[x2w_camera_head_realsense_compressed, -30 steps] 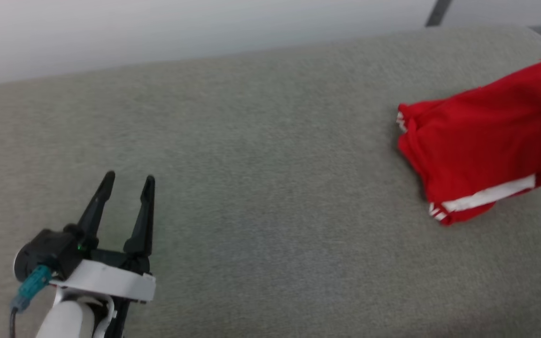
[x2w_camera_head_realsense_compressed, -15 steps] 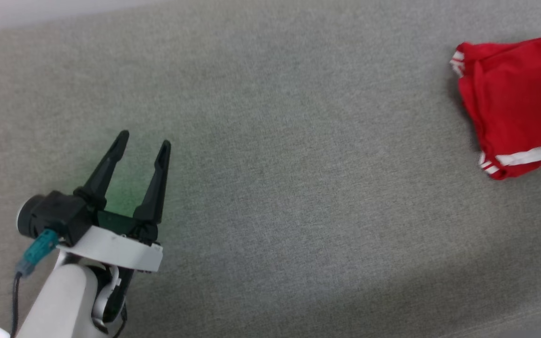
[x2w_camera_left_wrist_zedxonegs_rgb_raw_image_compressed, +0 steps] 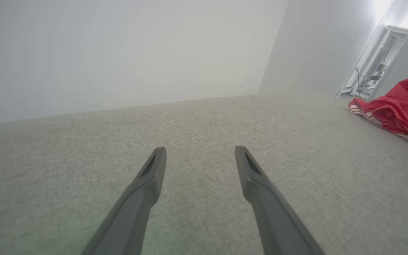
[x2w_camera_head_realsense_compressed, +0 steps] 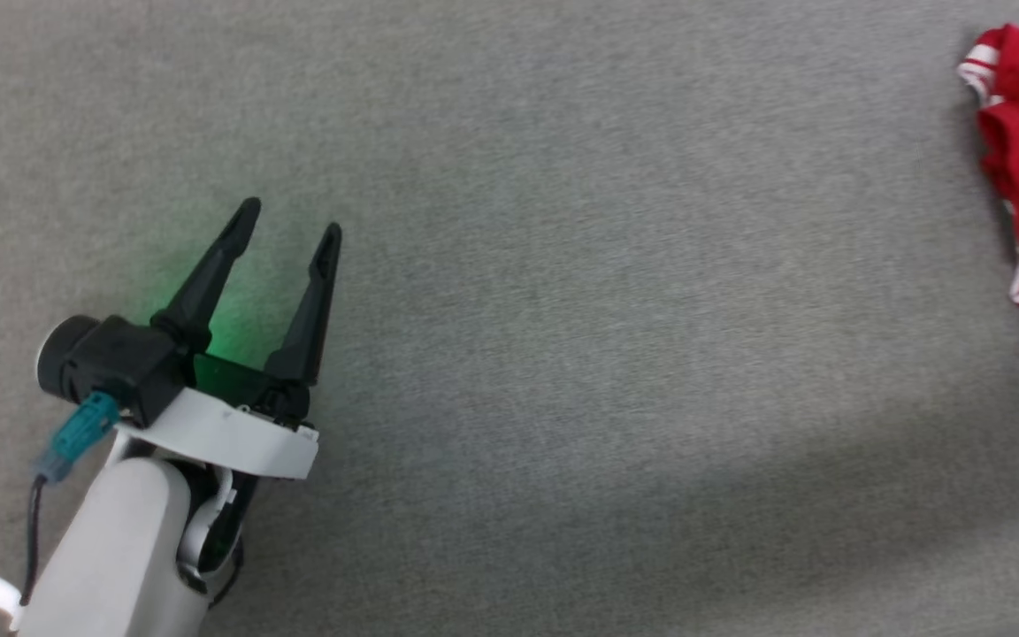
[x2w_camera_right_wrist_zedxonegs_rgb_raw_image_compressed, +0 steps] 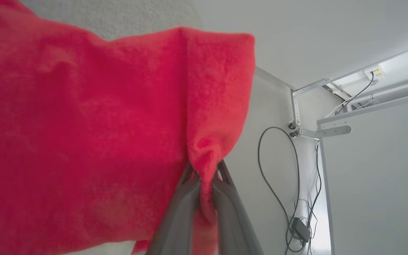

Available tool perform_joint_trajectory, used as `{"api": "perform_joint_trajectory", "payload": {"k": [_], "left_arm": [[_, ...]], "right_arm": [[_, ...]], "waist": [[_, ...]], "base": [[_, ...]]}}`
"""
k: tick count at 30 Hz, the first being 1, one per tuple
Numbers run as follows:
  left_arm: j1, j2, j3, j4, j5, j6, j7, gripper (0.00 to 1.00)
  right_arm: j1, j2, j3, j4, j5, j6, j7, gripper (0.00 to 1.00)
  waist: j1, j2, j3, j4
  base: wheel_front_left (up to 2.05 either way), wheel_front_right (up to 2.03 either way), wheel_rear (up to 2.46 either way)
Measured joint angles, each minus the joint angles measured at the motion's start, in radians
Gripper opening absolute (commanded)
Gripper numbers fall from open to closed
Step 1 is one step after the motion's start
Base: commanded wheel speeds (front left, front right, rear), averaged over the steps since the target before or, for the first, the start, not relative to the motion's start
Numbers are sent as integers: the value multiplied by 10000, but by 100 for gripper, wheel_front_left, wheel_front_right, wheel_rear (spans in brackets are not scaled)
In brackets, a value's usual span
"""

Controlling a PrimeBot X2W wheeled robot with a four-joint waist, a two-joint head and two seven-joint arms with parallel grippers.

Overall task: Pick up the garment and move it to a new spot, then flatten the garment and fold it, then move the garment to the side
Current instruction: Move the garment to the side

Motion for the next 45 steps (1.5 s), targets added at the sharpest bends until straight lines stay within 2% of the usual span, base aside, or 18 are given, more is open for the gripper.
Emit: {"api": "perform_joint_trajectory", "payload": {"k": [8,13,14,16,17,18,29,36,45], "left_arm": [[-87,-12,-105,-58,-25,15,0,100],[-58,-29,-94,-84,-61,46,-2,100],[-49,-35,-98,-63,-90,46,-10,100],[-1,-65,-82,-12,-104,48,-13,100],[26,-88,-82,17,-107,48,-25,100],[49,-113,-81,42,-109,48,-29,100],[556,-399,148,316,-171,46,-61,100],[1297,-619,514,418,-167,46,-79,100],[2521,-796,1181,583,-174,56,-79,100]], "right_arm": [[-337,594,-796,1672,-821,0,-644,0],[-556,727,-1296,2337,-1323,0,-1020,2],[-558,754,-1373,2428,-1421,0,-1074,13],[-573,754,-1524,2543,-1676,0,-1195,46],[-582,752,-1597,2579,-1768,0,-1206,70],[-588,752,-1672,2612,-1804,0,-1273,100],[-626,859,-2370,2767,-2452,0,-1829,100],[-316,1526,-2523,2729,-2357,0,-2462,100],[1115,2416,-2349,2138,-1592,0,-3141,100]], "waist": [[0,0,360,560],[1,0,440,822],[0,0,424,858],[0,0,339,905],[0,0,277,922],[0,0,208,938],[0,0,-912,1111],[0,0,-1912,1268],[0,0,-3398,1616]], "base": [[0,0,0],[0,0,0],[0,0,0],[0,0,0],[0,0,0],[0,0,0],[0,0,0],[0,0,0],[0,0,0]]}}
